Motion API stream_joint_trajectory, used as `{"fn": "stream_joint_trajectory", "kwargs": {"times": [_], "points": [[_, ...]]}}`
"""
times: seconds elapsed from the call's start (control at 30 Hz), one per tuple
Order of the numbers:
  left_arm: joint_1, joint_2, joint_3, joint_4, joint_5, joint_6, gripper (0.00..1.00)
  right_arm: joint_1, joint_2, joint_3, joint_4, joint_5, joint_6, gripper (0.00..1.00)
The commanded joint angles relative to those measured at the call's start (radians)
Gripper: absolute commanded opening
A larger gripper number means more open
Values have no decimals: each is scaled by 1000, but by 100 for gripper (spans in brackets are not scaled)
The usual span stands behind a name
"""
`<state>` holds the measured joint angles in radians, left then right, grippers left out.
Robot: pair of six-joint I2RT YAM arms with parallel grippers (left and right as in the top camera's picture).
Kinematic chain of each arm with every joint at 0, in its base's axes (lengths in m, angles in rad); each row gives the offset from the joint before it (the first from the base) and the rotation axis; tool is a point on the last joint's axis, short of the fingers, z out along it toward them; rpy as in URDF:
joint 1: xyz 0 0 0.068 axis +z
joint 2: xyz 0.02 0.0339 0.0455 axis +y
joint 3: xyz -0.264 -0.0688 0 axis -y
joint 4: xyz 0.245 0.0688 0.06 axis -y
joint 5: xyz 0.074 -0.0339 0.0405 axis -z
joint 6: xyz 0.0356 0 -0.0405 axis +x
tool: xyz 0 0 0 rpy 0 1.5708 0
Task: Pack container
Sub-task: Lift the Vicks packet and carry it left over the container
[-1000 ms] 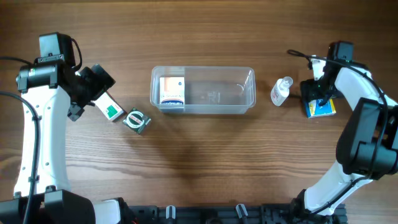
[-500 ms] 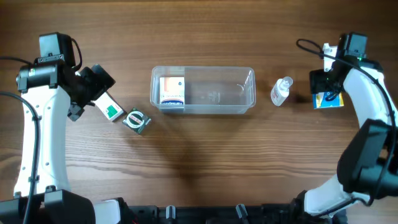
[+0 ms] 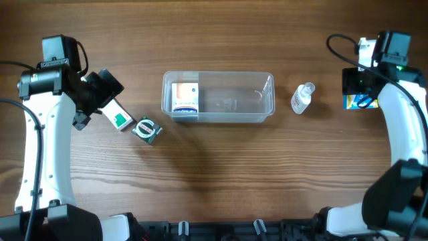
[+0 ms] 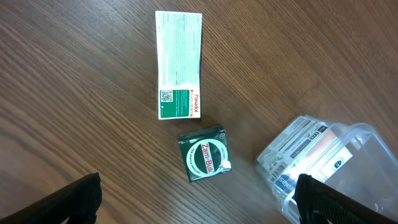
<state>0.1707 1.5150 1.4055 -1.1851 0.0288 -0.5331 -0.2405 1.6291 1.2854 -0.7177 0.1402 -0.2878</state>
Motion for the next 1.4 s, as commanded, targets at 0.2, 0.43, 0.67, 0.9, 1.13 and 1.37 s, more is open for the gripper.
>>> {"fn": "stream_joint_trajectory", "kwargs": {"times": [0.2, 0.43, 0.67, 0.9, 1.13, 1.37], "points": [[3, 7, -1, 3, 8, 1, 100, 121, -136, 65, 5, 18, 30, 72], [3, 7, -1, 3, 8, 1, 100, 346, -202, 80, 44, 16, 142, 72], [3, 7, -1, 3, 8, 1, 100, 486, -208, 80, 88, -176, 323, 72], [3, 7, -1, 3, 8, 1, 100, 588, -206, 80, 165, -276, 523, 73], [3, 7, -1, 3, 8, 1, 100, 692, -148, 80, 264, -278, 697, 72], [3, 7, -1, 3, 8, 1, 100, 795, -27, 80, 343, -253, 740, 73]]}}
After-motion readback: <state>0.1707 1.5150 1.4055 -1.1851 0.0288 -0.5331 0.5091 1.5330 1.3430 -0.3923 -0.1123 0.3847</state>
